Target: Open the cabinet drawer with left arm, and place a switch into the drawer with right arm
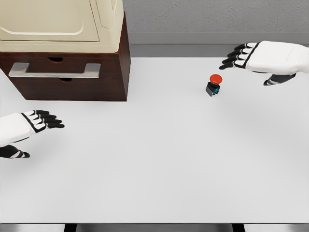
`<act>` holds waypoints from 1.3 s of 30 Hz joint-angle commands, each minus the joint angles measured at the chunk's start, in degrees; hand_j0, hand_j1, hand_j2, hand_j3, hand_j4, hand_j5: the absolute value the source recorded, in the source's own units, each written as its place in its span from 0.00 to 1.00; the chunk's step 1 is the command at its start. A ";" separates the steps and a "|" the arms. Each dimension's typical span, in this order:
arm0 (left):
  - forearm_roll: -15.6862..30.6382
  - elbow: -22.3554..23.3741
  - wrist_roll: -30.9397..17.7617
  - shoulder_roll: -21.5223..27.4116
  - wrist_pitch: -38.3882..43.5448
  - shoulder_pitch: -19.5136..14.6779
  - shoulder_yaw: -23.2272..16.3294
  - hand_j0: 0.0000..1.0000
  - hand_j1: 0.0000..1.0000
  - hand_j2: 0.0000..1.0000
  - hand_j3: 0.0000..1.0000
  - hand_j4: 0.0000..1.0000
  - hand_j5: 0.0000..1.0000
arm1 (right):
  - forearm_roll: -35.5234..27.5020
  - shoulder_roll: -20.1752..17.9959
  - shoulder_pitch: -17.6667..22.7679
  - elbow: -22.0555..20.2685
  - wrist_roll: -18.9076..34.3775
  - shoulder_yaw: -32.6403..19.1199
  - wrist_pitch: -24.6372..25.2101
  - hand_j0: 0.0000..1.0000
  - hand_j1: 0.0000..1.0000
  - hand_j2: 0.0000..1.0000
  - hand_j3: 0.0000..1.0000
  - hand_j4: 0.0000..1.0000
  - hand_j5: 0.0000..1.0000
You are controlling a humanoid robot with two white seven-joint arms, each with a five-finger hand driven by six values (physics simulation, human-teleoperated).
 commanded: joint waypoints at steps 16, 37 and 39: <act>13.16 -0.40 0.71 15.22 0.07 -8.17 0.05 1.00 1.00 1.00 1.00 1.00 1.00 | -0.16 3.09 -2.99 6.41 -0.03 1.28 0.16 1.00 1.00 1.00 1.00 1.00 1.00; 46.73 -0.49 -21.89 4.95 2.72 -14.67 -0.21 1.00 1.00 1.00 1.00 1.00 1.00 | 7.22 19.17 -6.50 23.64 -0.03 5.85 0.16 1.00 1.00 1.00 1.00 1.00 1.00; 46.73 -0.49 -21.89 -0.60 7.55 -18.02 -0.21 1.00 1.00 1.00 1.00 1.00 1.00 | 8.19 20.49 -6.68 25.75 -0.03 5.85 0.16 1.00 1.00 1.00 1.00 1.00 1.00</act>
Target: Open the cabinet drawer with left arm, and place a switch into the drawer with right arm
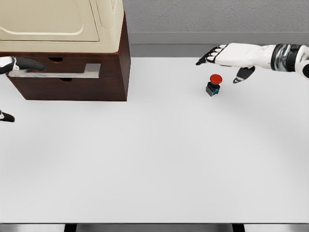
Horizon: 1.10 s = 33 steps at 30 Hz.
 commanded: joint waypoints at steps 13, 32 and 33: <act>-4.14 0.00 -0.16 -8.33 6.24 -1.23 -0.98 1.00 1.00 1.00 1.00 1.00 1.00 | 3.03 5.14 -2.02 10.17 -0.03 1.40 0.15 1.00 1.00 1.00 1.00 1.00 1.00; -12.58 0.17 -0.16 -10.88 15.46 -6.15 -5.64 1.00 1.00 1.00 1.00 1.00 1.00 | 3.12 6.38 -2.37 12.28 -0.03 3.77 0.15 1.00 1.00 1.00 1.00 1.00 1.00; -12.67 0.17 -0.16 -10.88 15.73 -6.77 -5.64 1.00 1.00 1.00 1.00 1.00 1.00 | 3.12 6.38 -2.37 12.37 -0.03 4.03 0.15 1.00 1.00 1.00 1.00 1.00 1.00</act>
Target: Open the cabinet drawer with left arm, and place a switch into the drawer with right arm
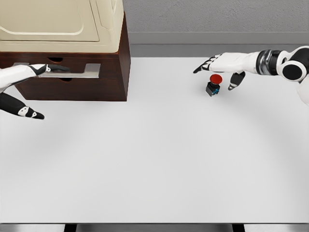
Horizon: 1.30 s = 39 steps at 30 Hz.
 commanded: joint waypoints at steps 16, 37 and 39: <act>-3.76 1.75 0.02 -2.06 5.01 -6.06 -5.37 1.00 1.00 1.00 1.00 1.00 1.00 | -0.26 0.29 -0.18 2.98 -0.02 1.98 0.15 1.00 1.00 1.00 1.00 1.00 1.00; -1.65 3.51 0.02 -1.71 12.13 -20.30 -19.52 1.00 1.00 1.00 1.00 1.00 1.00 | -0.26 1.08 -1.32 4.30 -0.02 1.63 0.15 1.00 1.00 1.00 1.00 1.00 1.00; -1.74 4.65 0.02 -1.80 12.83 -21.62 -21.11 1.00 1.00 1.00 1.00 1.00 1.00 | -0.26 1.08 -1.32 4.30 -0.02 1.63 0.15 1.00 1.00 1.00 1.00 1.00 1.00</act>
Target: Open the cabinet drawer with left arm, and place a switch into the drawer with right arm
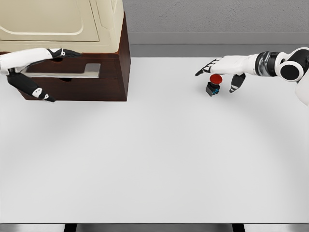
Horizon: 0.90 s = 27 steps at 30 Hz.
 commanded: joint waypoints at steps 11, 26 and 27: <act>-0.78 4.16 0.02 0.09 1.51 0.62 -1.31 1.00 1.00 1.00 1.00 1.00 1.00 | -0.27 -0.03 0.09 -0.01 -0.02 0.08 0.15 1.00 1.00 1.00 1.00 1.00 1.00; 1.07 3.90 0.02 0.09 7.04 0.97 -2.37 1.00 1.00 1.00 1.00 1.00 1.00 | -0.27 0.23 0.09 0.78 -0.02 0.26 0.15 1.00 1.00 1.00 1.00 1.00 1.00; 2.03 3.63 0.02 0.35 6.87 1.14 -2.46 1.00 1.00 1.00 1.00 1.00 1.00 | -0.27 0.23 0.00 0.78 -0.02 0.26 0.15 1.00 1.00 1.00 1.00 1.00 1.00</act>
